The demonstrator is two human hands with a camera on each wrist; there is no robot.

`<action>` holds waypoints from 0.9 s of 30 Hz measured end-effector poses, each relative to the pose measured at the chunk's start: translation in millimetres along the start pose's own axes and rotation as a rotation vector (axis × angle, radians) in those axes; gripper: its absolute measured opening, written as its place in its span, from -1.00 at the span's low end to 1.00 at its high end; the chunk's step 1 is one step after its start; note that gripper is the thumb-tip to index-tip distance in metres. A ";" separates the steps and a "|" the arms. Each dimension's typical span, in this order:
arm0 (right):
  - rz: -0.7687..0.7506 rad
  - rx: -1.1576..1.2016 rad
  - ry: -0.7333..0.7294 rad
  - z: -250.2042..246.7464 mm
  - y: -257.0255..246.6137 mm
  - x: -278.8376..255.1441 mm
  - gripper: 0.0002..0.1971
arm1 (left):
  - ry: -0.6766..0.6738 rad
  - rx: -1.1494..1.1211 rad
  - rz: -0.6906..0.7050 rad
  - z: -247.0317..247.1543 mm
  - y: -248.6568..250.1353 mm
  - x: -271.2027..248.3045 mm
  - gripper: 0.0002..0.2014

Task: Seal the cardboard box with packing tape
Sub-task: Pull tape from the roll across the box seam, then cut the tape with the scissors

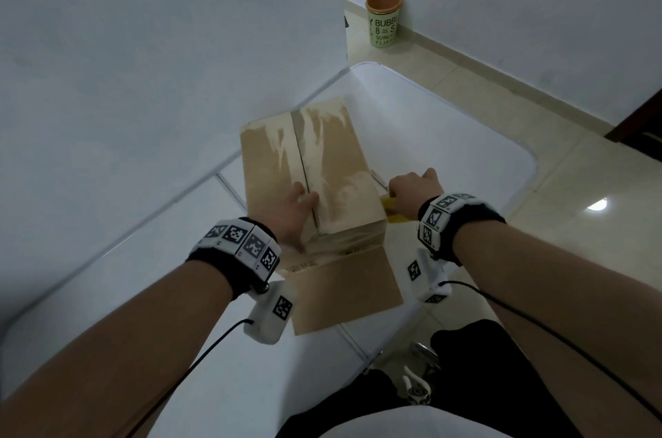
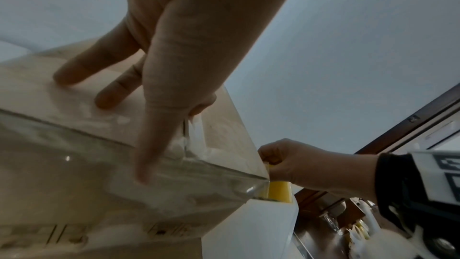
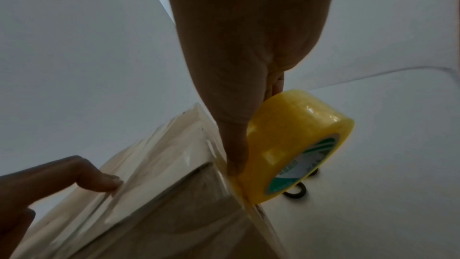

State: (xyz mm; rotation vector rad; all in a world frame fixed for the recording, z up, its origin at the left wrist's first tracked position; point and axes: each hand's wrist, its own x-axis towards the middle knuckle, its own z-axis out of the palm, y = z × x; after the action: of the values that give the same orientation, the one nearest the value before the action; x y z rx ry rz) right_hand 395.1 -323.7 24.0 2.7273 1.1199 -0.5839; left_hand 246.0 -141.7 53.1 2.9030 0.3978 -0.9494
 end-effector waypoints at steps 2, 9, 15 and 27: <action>0.016 0.012 -0.007 0.4 0.3 -1.5 -0.57 | -0.002 -0.036 -0.004 -3.1 -1.5 -0.8 -0.05; 0.051 0.056 0.006 10.1 -0.7 -3.2 -0.90 | 0.011 -0.111 -0.011 -11.8 6.3 -6.3 -0.18; 0.009 0.127 -0.026 12.3 9.0 -4.7 -0.77 | 0.151 -0.161 0.210 -50.1 59.6 14.1 -0.41; -0.169 0.210 0.096 1.7 40.7 -16.0 -0.78 | -0.225 0.312 0.239 -71.4 131.1 89.1 -0.21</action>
State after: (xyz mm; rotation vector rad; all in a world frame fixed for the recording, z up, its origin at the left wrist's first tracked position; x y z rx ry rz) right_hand 412.7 -363.6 28.0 2.8826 1.3974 -0.6313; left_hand 390.4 -238.4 55.5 2.9629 -0.1210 -1.3818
